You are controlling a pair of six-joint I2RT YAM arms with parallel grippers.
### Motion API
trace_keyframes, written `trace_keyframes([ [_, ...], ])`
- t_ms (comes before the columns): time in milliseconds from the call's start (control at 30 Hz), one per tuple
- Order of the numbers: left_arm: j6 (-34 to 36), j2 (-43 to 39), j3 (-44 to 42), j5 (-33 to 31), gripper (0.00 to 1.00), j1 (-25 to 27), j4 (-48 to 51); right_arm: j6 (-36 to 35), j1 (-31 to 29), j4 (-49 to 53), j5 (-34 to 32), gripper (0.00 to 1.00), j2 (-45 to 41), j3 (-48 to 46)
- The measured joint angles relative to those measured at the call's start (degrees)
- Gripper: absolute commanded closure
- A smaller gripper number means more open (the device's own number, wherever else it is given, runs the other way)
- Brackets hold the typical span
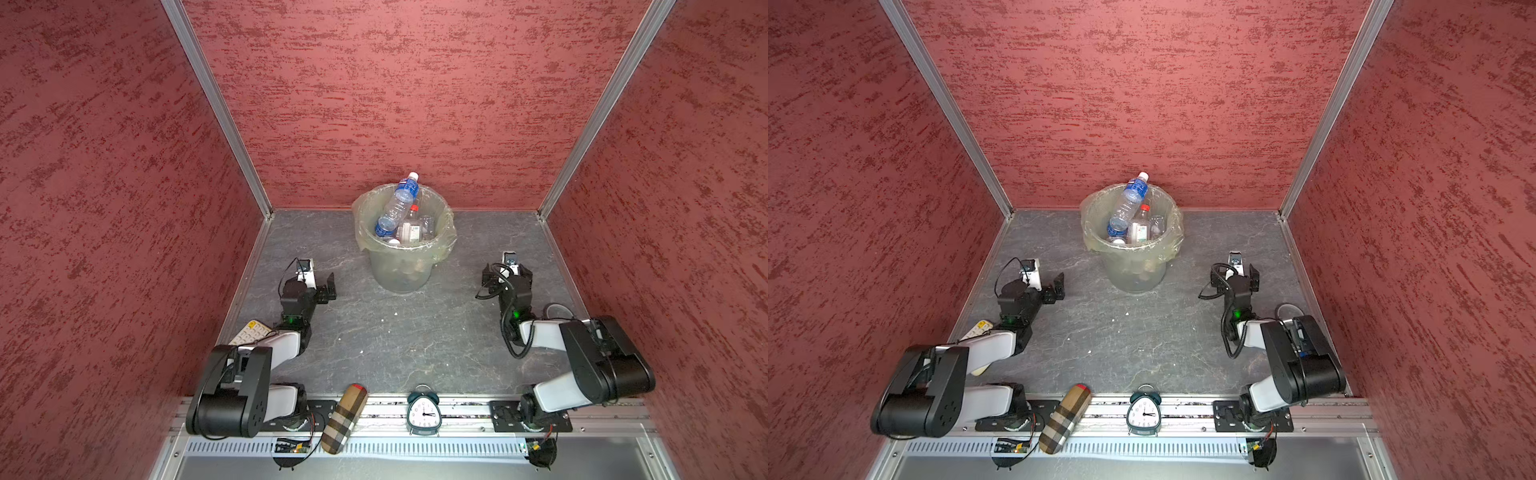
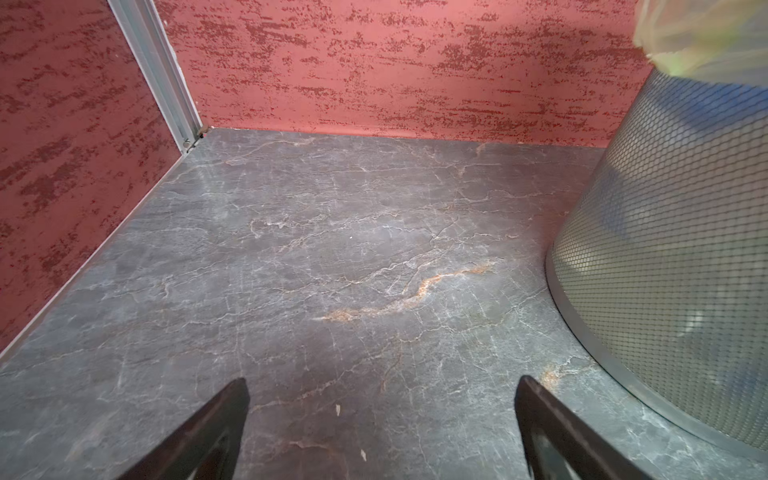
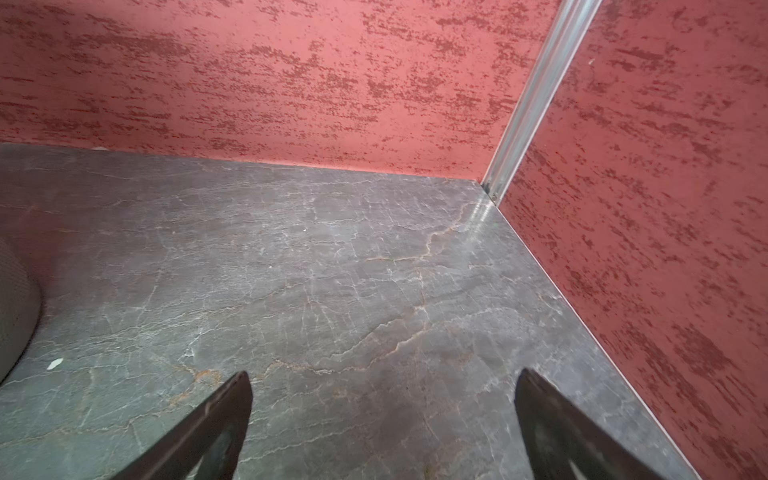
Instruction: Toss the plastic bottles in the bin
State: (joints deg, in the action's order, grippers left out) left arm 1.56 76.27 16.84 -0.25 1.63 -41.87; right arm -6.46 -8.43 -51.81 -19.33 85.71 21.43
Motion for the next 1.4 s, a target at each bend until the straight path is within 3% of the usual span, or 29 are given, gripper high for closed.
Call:
trace_keyframes([
  [300,-0.26,8.74,1.18,5.6,0.0,-4.15,-9.25,5.11,9.79,-8.39,10.08,0.02,1.53,-5.07],
  [533,-0.7,11.8,4.28,9.35,0.01,-5.55,-8.83,6.71,10.43,-10.78,13.92,0.01,2.82,-5.07],
  [1400,-0.7,11.8,4.55,10.91,0.01,-5.6,-8.94,7.8,12.39,-12.98,19.78,0.01,2.82,-5.22],
])
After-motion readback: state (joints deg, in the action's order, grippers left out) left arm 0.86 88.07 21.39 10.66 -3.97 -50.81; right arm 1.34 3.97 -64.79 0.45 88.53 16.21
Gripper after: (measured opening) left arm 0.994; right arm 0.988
